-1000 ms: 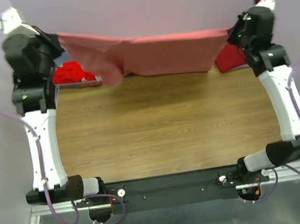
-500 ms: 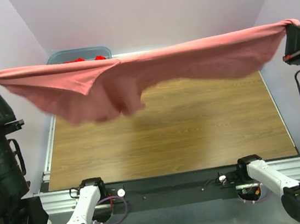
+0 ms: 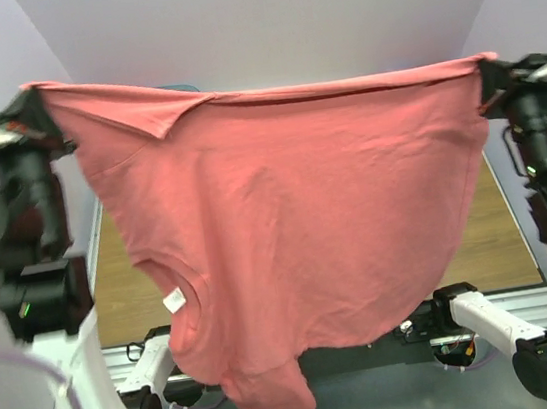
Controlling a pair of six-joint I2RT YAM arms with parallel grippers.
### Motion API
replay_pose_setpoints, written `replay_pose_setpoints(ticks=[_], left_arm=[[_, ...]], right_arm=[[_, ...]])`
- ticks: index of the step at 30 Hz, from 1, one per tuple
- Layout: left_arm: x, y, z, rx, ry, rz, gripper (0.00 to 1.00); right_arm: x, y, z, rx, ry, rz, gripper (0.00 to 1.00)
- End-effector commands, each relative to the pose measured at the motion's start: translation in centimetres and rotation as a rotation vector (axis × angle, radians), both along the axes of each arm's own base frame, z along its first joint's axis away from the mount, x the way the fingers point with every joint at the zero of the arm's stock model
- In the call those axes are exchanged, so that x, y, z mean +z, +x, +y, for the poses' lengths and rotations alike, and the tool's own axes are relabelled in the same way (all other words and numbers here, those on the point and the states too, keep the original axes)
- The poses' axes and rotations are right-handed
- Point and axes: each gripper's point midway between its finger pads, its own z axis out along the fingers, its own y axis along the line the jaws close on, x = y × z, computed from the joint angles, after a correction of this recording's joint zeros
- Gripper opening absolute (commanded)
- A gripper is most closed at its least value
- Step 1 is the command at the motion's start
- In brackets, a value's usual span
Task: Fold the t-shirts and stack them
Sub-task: Flatten the tshirt out
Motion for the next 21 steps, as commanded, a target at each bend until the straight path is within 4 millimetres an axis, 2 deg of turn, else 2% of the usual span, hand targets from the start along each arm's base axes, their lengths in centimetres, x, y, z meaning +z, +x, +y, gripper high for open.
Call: replay_pose_setpoints(ticks=[1,2,3,4,5,6,7,8,9,11,12,14,15,16,17,18,19,20,21], left_arm=[[-10.7,11.1,-0.1,-0.03,0.013,0.289,0.0],[-12.4,12.7,-0.3,-0.045,0.012,0.312,0.0],[-17.7,15.6,-0.4,-0.06,0.004,0.43,0.0],[-20.1,16.9,-0.5,-0.072,-0.014,0.474,0.0],[-21.8,18.2,-0.5,-0.074,-0.023,0.493,0.0],[-29.3,21.5,-0.5,-0.08,-0.047,0.648,0.0],[-29.4,21.5,-0.5,-0.08,-0.047,0.649,0.0],[-31.6,22.5,-0.5,-0.084,-0.063,0.696,0.0],[-35.6,24.5,-0.6,-0.086,-0.071,0.79,0.0],[-39.0,26.4,-0.9,-0.097,-0.076,0.872,0.0],[-41.8,28.1,-1.1,-0.1,-0.083,0.942,0.0],[-43.9,29.6,-1.5,-0.114,-0.1,0.988,0.0],[-45.4,31.1,-1.5,-0.118,-0.117,1.013,0.0],[-46.0,31.8,-1.7,-0.126,-0.123,1.023,0.0],[-46.6,32.4,-2.0,-0.139,-0.128,1.033,0.0],[-47.7,33.4,-2.1,-0.143,-0.14,1.057,0.0],[-48.1,33.8,-2.3,-0.148,-0.141,1.069,0.0],[-48.6,34.0,-2.3,-0.148,-0.144,1.081,0.0],[-49.3,34.3,-2.4,-0.148,-0.144,1.103,0.0]], right_arm=[[-9.7,7.2,-0.5,-0.072,-0.071,0.278,0.04],[-12.9,9.2,-0.4,-0.08,-0.085,0.36,0.04],[-16.5,10.4,-0.4,-0.089,-0.1,0.446,0.05],[-18.8,11.4,-0.8,-0.119,-0.104,0.493,0.05],[-22.1,13.0,-0.8,-0.134,-0.118,0.57,0.05],[-26.5,14.4,-1.0,-0.156,-0.126,0.656,0.04],[-27.1,14.6,-1.0,-0.157,-0.126,0.654,0.04],[-28.6,15.4,-1.1,-0.169,-0.124,0.671,0.04],[-31.5,16.9,-0.8,-0.169,-0.12,0.711,0.04],[-33.6,18.5,-0.6,-0.168,-0.117,0.74,0.03],[-36.3,20.0,-0.3,-0.165,-0.131,0.783,0.02],[-38.1,21.8,-0.3,-0.159,-0.147,0.803,0.01],[-38.8,22.5,-0.3,-0.159,-0.155,0.812,0.0],[-39.3,23.3,-0.4,-0.157,-0.159,0.809,0.0],[-41.7,24.1,-0.3,-0.15,-0.174,0.855,0.0],[-41.7,25.0,-0.5,-0.15,-0.182,0.85,0.0],[-42.5,25.4,-0.6,-0.148,-0.192,0.866,0.0],[-44.2,25.8,-0.6,-0.143,-0.198,0.898,0.0],[-44.2,26.4,-1.0,-0.145,-0.198,0.897,0.0]])
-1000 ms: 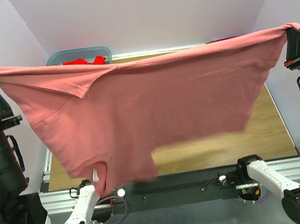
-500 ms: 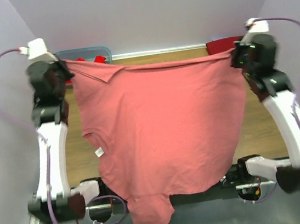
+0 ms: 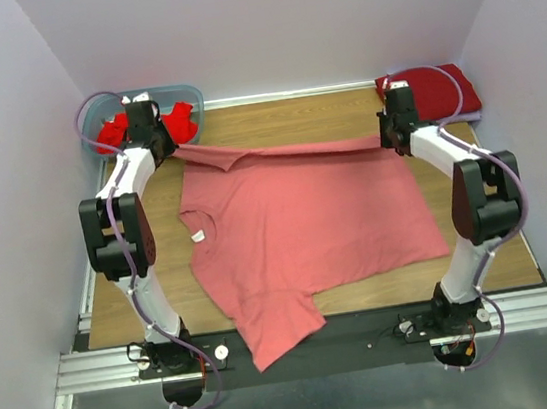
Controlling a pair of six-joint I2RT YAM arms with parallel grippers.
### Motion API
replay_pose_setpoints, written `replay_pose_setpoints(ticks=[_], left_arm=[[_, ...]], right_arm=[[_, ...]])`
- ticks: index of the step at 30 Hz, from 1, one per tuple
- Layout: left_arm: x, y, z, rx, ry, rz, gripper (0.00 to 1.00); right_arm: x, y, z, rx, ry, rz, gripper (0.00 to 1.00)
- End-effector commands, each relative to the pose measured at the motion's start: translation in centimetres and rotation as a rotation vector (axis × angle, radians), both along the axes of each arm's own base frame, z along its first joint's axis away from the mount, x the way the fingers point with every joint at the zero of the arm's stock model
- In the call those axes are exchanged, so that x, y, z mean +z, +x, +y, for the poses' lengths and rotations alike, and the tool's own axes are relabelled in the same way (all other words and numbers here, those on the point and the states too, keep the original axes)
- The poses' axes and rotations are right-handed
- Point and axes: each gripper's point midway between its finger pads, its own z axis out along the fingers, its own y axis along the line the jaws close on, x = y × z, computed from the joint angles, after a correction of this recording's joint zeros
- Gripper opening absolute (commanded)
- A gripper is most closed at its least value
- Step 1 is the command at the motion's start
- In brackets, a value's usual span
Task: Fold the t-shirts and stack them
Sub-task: Flatten the tshirt out, then fold the tshirt
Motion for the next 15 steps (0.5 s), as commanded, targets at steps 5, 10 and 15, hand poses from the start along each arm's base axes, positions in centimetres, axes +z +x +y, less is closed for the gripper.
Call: replay_pose_setpoints(ticks=[5,10,15], left_arm=[[0.2,1.7,-1.6,-0.036,-0.053,0.007,0.0],[0.7,-0.5,-2.6,-0.03,-0.1,0.056,0.0],[2.1,-3.7,-3.8,-0.035,-0.176,0.059,0.0]], right_arm=[[-1.3,4.6,-1.8,-0.009,0.006,-0.044,0.0],[-1.6,4.7,-2.6,-0.03,0.016,-0.041,0.01],[-0.7,5.2,-4.4,-0.08,-0.011,-0.061,0.01]])
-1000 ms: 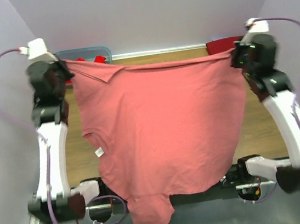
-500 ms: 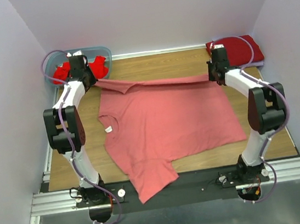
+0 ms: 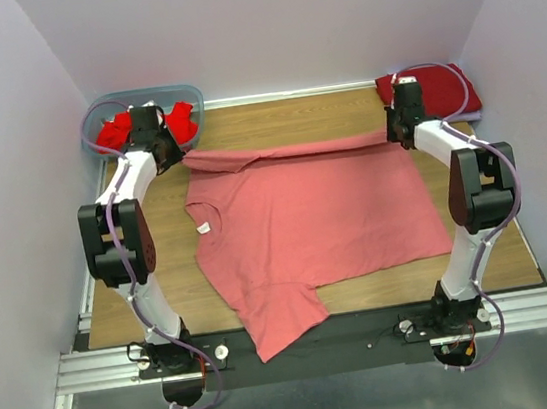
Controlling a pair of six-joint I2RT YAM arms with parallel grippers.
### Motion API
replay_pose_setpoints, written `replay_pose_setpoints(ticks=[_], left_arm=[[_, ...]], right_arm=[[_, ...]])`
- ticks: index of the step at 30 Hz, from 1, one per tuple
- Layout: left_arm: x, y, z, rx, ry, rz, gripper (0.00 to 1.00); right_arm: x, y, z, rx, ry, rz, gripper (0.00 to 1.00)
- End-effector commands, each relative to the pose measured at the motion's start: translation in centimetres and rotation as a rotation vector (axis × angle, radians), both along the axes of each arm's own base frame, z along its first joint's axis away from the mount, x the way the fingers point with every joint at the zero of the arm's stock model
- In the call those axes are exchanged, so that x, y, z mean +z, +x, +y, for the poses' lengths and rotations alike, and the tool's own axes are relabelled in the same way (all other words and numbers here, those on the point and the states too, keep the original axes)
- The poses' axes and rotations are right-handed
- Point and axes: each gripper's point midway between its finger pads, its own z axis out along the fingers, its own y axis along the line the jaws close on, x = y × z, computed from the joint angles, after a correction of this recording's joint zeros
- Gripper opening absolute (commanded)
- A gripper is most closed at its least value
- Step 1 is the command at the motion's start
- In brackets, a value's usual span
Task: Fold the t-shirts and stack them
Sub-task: Fold the tshirt
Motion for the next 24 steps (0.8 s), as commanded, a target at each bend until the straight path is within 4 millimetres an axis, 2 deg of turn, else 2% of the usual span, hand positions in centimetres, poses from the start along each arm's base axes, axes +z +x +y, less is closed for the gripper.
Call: replay_pose_setpoints(ticks=[1,6,7,13,14,15,20,24], left_arm=[[3.2,-2.8,-1.2,0.0,-0.079,-0.021,0.0],[3.8,-4.9,-1.5,0.012,-0.113,-0.019,0.0],[3.3,-5.4,-1.7,0.016,-0.123,-0.003,0.0],[3.9,-7.7,-2.8,0.007,-0.196,0.011,0.0],[4.0,-8.2,-4.2,-0.02,-0.202,0.013,0.0],[3.9,-8.8,-4.7,-0.019,-0.209,0.019,0.0],[2.5,-11.2,-6.7,-0.046,-0.26,0.061,0.0],[1.7,-13.4,-7.6,-0.068,-0.313,0.081,0.0]], right_arm=[[1.5,1.7,-1.9,-0.05,-0.021,-0.056,0.01],[1.5,2.6,-2.1,-0.052,-0.009,-0.064,0.01],[1.4,2.7,-2.1,-0.051,-0.008,-0.063,0.01],[1.4,2.7,-2.5,-0.056,-0.014,-0.061,0.01],[1.3,2.6,-2.6,-0.058,-0.016,-0.058,0.01],[1.2,2.5,-2.7,-0.059,-0.019,-0.053,0.01],[0.4,1.6,-2.7,-0.06,-0.017,-0.029,0.01],[0.2,1.1,-2.8,-0.067,-0.022,-0.019,0.01]])
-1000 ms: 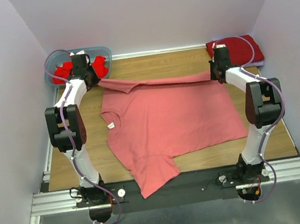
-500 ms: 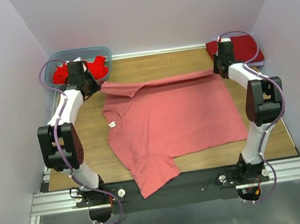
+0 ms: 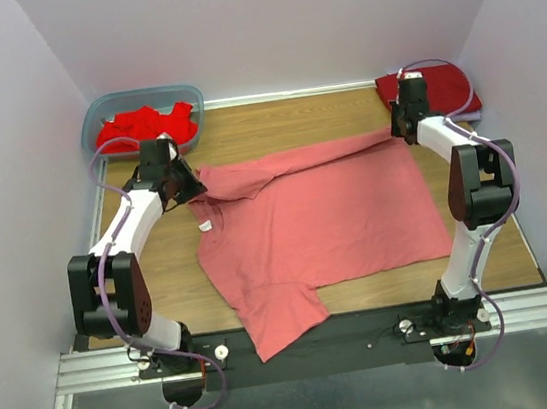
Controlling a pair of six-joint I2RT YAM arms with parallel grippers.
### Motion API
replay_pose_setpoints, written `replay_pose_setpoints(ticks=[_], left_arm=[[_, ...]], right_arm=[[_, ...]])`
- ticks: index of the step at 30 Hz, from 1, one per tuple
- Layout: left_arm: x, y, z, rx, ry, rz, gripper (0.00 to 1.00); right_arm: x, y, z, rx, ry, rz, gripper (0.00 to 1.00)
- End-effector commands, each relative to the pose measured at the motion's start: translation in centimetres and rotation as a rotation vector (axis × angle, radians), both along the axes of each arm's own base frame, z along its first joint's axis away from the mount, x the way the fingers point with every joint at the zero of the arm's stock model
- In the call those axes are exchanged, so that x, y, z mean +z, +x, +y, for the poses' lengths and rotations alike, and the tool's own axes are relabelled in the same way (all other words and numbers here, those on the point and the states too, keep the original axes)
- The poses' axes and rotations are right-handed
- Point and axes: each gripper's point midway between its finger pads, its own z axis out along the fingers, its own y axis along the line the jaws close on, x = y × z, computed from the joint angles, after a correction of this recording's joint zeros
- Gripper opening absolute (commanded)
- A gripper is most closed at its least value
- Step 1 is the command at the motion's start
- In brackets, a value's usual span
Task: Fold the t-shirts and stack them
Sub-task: Fold the tshirt
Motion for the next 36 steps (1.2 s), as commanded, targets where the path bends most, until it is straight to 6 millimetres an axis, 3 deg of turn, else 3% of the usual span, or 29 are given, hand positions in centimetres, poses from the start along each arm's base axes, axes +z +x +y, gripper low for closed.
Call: replay_pose_setpoints(ticks=[1,5,9,15,26,33,36], left_arm=[[0.8,-1.7,-1.0,-0.017,-0.077,-0.012,0.0],[1.8,-2.7,-0.4,-0.005,-0.052,-0.022,0.0],[3.9,-2.3,-0.4,-0.003,-0.057,-0.068,0.0],[4.8,-2.2,-0.9,-0.022,-0.084,-0.074,0.0],[0.5,-4.7,-0.7,-0.022,-0.075,0.005,0.0],[-0.7,-4.6,-0.6,-0.028,-0.065,0.027,0.0],[-0.7,-4.8,-0.7,-0.038,-0.064,0.028,0.0]], right_arm=[[-0.6,-0.6,-1.0,-0.031,-0.022,0.015,0.01],[-0.3,-0.9,-1.1,-0.036,-0.021,0.017,0.02],[-0.1,-0.9,-1.1,-0.039,-0.025,0.015,0.02],[-0.1,-1.4,-1.4,-0.05,-0.032,0.024,0.02],[-3.0,-4.6,-1.1,-0.076,-0.001,0.125,0.02],[-4.9,-5.4,-1.7,-0.096,-0.029,0.188,0.05],[-4.5,-5.2,-2.1,-0.111,-0.043,0.192,0.05]])
